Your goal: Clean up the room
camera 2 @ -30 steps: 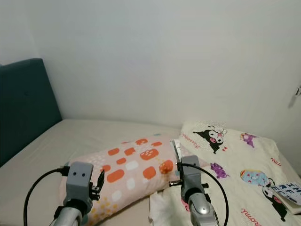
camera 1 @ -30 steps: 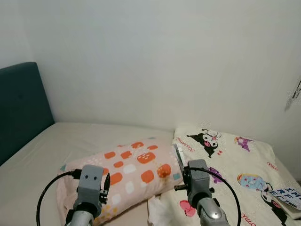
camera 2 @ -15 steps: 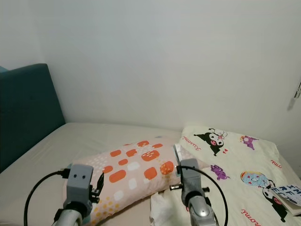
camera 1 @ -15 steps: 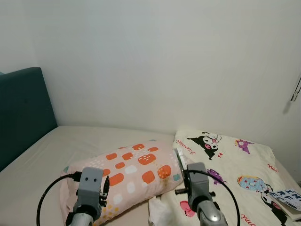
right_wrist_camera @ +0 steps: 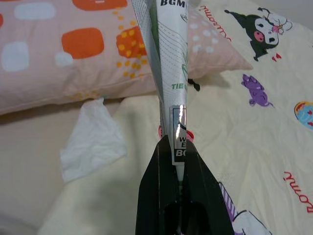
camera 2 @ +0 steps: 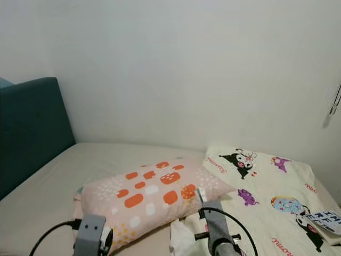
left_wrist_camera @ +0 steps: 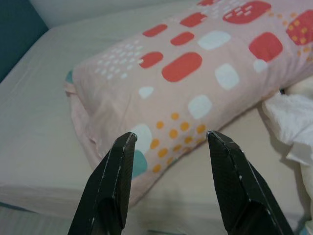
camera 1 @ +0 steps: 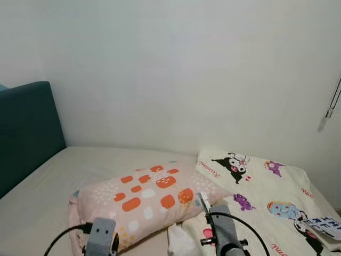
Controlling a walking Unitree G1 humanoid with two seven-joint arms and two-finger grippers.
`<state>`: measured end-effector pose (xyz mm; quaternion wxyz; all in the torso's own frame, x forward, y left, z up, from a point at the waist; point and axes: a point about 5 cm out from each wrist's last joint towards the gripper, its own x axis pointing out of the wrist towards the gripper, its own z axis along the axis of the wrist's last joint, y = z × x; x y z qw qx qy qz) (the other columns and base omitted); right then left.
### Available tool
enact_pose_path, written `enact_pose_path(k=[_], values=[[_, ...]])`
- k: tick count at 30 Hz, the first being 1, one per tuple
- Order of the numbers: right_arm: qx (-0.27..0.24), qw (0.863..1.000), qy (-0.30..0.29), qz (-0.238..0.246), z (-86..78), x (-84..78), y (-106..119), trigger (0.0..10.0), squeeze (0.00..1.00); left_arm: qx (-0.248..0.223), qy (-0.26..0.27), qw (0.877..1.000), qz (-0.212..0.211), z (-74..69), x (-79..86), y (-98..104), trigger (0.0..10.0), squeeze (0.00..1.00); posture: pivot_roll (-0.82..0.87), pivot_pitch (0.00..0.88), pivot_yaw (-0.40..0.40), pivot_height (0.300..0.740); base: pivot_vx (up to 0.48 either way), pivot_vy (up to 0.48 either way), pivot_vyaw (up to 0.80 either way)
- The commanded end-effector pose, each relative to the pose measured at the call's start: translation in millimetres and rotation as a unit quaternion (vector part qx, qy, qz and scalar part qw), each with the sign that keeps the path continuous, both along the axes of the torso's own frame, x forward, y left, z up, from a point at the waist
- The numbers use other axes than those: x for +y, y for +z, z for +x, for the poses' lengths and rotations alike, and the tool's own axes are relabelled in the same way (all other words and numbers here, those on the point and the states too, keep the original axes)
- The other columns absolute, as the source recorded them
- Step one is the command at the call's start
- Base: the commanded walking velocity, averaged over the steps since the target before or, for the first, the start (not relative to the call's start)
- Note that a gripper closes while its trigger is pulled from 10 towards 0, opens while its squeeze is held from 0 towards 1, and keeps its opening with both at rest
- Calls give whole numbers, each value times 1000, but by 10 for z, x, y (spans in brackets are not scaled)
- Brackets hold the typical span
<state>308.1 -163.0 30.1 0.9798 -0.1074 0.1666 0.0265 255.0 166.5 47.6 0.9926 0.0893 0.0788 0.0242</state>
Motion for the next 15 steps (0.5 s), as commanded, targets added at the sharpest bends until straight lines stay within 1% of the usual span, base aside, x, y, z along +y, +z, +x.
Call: enact_pose_path(k=[1,7,15], values=[[6,1000,5,1,-43,3,-53,10000,0,3,5,1000,4,-31,31,-46,10000,0,-37,7,-42,740,0,0,0],[4,1000,17,9,-67,23,-68,10000,0,5,10,1000,3,-57,40,-85,10000,0,-39,4,-43,740,0,0,0],[-7,1000,28,5,-51,74,-47,10000,0,-6,10,1000,3,-19,35,-58,10000,0,-38,7,-44,740,0,0,0]])
